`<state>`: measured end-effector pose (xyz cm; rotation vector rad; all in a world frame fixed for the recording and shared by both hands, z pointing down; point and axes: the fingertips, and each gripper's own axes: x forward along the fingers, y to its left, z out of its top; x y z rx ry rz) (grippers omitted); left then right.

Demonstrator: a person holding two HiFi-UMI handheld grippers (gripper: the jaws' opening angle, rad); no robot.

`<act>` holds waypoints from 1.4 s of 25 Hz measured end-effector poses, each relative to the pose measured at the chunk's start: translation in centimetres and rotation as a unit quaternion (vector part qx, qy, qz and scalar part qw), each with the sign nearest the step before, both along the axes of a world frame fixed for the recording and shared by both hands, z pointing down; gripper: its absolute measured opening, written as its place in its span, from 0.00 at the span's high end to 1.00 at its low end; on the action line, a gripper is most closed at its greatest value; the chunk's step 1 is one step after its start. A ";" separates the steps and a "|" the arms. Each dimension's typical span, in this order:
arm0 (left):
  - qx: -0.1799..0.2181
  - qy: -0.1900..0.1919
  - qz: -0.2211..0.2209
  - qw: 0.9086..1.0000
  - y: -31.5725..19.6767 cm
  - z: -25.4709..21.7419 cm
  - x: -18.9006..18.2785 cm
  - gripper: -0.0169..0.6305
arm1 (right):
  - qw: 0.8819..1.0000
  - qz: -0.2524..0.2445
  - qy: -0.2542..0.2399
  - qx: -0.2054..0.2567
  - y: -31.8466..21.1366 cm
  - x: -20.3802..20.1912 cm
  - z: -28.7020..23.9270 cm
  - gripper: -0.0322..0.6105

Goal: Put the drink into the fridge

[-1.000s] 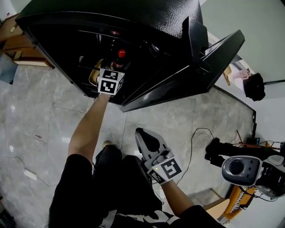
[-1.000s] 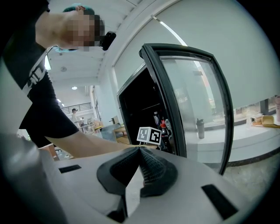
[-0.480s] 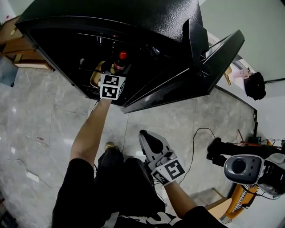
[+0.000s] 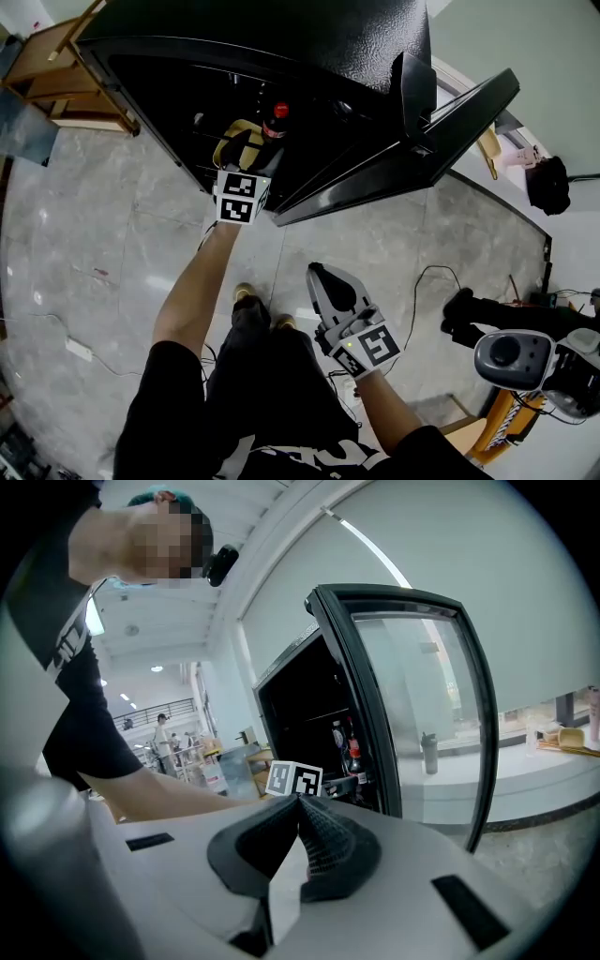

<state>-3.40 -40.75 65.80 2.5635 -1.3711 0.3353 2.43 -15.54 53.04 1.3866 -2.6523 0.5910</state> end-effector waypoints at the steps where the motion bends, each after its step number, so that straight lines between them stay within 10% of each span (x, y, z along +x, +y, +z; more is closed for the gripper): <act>1: -0.004 -0.001 -0.002 1.000 0.6 -0.3 -0.2 0.48 | 1.000 -0.001 0.000 0.000 0.2 -0.1 -0.5 0.92; 7: -0.020 -0.006 -0.004 1.000 4.7 -2.7 -1.0 0.51 | 1.000 -0.012 0.004 -0.001 1.7 -0.1 -3.8 0.92; 19: -0.010 0.019 -0.010 1.000 14.9 -10.6 -1.0 0.96 | 1.000 -0.022 0.006 0.002 5.9 2.0 -8.0 0.92; 35: -0.017 0.049 0.000 0.999 26.4 -21.9 -2.4 0.96 | 0.998 -0.022 0.007 0.050 8.6 3.6 -13.1 0.92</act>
